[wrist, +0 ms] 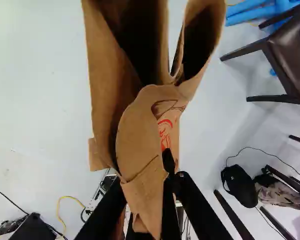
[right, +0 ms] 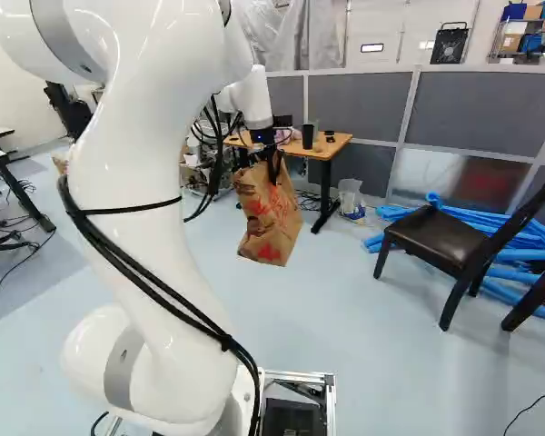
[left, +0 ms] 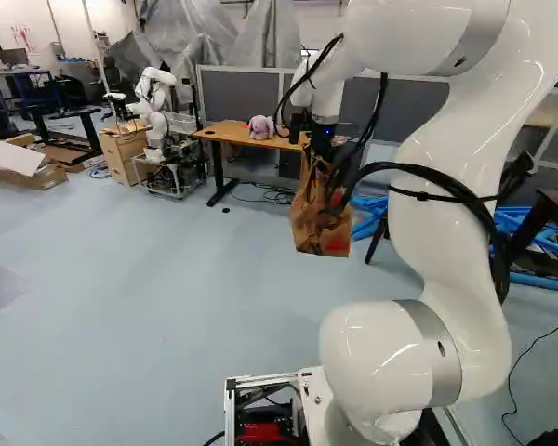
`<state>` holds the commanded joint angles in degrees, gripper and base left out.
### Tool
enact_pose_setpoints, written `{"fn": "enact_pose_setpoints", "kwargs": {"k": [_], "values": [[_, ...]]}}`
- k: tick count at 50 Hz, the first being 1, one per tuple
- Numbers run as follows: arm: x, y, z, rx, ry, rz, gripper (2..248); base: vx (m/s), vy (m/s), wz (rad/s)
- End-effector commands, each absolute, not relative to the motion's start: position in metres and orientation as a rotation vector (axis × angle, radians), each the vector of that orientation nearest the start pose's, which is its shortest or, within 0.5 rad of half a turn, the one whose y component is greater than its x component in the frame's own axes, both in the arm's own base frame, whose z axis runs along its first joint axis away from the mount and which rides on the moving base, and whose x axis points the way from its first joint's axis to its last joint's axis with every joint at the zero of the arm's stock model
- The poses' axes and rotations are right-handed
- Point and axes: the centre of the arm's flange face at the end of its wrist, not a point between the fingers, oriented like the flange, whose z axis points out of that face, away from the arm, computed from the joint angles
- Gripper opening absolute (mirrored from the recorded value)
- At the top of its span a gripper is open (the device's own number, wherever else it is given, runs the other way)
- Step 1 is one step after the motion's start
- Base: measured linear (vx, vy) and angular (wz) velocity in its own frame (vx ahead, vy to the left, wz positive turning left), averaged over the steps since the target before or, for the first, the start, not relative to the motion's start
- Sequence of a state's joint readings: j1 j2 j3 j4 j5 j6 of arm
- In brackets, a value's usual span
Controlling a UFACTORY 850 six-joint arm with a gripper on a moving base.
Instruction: Pick up the bag on the ground and place it on the table
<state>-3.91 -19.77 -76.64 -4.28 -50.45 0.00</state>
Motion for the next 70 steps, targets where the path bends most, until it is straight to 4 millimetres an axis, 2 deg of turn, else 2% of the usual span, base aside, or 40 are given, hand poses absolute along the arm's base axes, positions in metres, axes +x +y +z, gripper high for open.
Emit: {"fn": "enact_pose_setpoints", "kwargs": {"k": [30,70], "values": [[0.589,-0.043,0.579,-3.203,0.04,-0.199,25,0.0,0.0,0.0],[0.6,-0.041,0.638,-3.21,0.048,-0.137,25,0.0,0.0,0.0]]}}
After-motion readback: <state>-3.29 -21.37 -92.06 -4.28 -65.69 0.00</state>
